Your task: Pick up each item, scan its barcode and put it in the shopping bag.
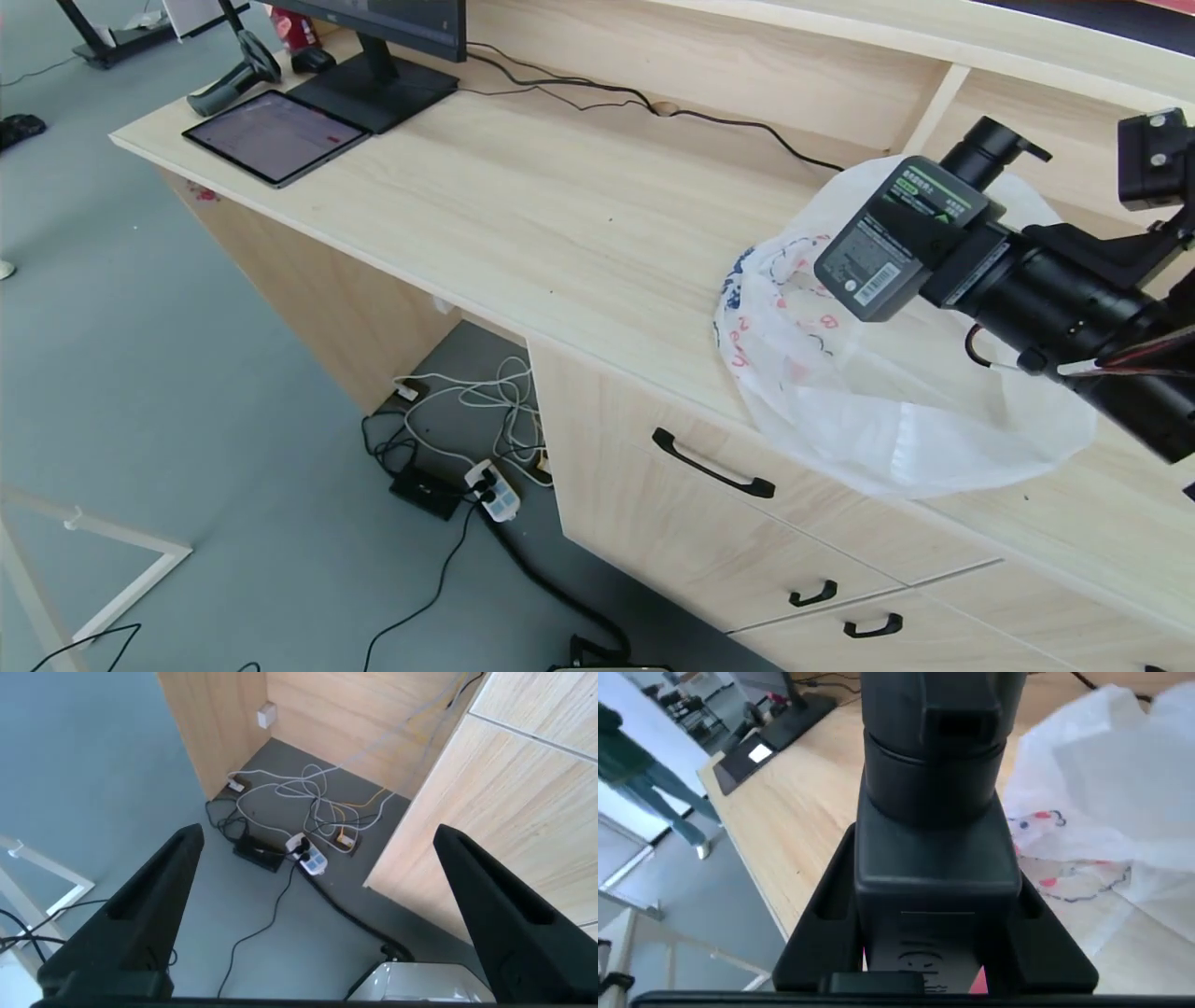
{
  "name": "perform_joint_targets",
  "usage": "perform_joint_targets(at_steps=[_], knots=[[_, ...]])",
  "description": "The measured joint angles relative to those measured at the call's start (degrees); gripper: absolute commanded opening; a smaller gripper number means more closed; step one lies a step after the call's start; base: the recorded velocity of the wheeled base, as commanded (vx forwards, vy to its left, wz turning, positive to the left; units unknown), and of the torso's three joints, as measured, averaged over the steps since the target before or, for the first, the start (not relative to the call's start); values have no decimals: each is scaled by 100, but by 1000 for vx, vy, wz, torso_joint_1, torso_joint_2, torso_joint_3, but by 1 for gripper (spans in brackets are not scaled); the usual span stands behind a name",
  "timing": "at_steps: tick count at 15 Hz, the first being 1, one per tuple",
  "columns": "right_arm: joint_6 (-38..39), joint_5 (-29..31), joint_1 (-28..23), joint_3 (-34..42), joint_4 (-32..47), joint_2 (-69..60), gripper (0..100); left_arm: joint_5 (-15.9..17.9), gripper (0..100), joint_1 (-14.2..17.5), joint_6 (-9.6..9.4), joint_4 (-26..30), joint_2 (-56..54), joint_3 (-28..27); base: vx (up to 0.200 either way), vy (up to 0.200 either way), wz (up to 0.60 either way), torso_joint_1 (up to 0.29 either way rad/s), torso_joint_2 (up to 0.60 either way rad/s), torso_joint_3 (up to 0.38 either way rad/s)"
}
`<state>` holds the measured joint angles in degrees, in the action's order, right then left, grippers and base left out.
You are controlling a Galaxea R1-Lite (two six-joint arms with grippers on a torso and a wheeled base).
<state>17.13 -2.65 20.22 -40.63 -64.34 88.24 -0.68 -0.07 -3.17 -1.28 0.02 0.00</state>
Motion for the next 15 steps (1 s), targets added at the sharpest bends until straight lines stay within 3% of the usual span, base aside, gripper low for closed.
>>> perform_joint_targets(at_steps=[2,4,7,10,15], knots=[[613,128,11,135,-4,0,0,0,100,0,0,2,0,0,0,0,0,0,0,0],[813,262,-13,180,183,-6,0,0,100,-9,5,13,0,0,0,0,0,0,0,0],[1167,346,-38,224,796,-83,0,-5,100,0,165,11,0,0,0,0,0,0,0,0],[1560,346,-39,306,1078,-98,0,-5,100,0,167,9,0,0,0,0,0,0,0,0],[1736,344,-41,-11,1785,88,0,-5,100,-4,162,9,0,0,0,0,0,0,0,0]])
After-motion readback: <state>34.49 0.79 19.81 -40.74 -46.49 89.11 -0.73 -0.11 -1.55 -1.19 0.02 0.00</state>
